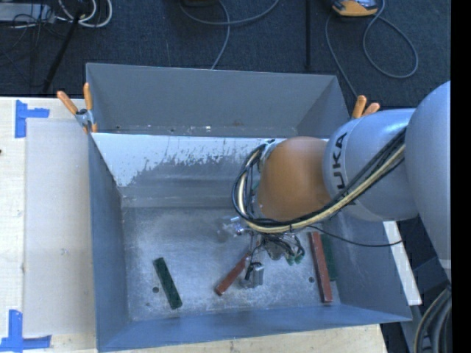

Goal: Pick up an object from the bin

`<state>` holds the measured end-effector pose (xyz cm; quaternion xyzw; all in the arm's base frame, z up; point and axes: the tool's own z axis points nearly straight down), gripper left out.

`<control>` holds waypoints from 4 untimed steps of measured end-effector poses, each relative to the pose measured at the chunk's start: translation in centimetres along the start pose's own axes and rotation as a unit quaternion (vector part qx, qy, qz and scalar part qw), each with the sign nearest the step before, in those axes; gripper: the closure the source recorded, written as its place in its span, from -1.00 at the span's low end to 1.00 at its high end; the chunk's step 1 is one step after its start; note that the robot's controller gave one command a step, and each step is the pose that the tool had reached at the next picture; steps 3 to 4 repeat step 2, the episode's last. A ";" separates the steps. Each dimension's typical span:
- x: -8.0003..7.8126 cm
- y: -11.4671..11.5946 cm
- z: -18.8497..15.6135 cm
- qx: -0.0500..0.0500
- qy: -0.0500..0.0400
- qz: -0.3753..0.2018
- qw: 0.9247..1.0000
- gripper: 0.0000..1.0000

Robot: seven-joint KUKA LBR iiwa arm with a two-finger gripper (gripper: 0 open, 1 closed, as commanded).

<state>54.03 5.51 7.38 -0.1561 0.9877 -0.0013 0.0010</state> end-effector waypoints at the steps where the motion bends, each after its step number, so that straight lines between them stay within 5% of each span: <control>1: 0.0 0.3 0.0 -0.002 0.001 0.000 1.000 1.00; 2: -3.3 -1.7 -13.0 0.000 -0.004 -0.038 0.999 1.00; 4: -3.3 -1.7 -13.0 0.000 -0.004 -0.038 0.999 1.00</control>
Offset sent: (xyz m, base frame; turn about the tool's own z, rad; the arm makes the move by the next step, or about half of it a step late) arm 0.0000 0.0000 0.0000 0.0000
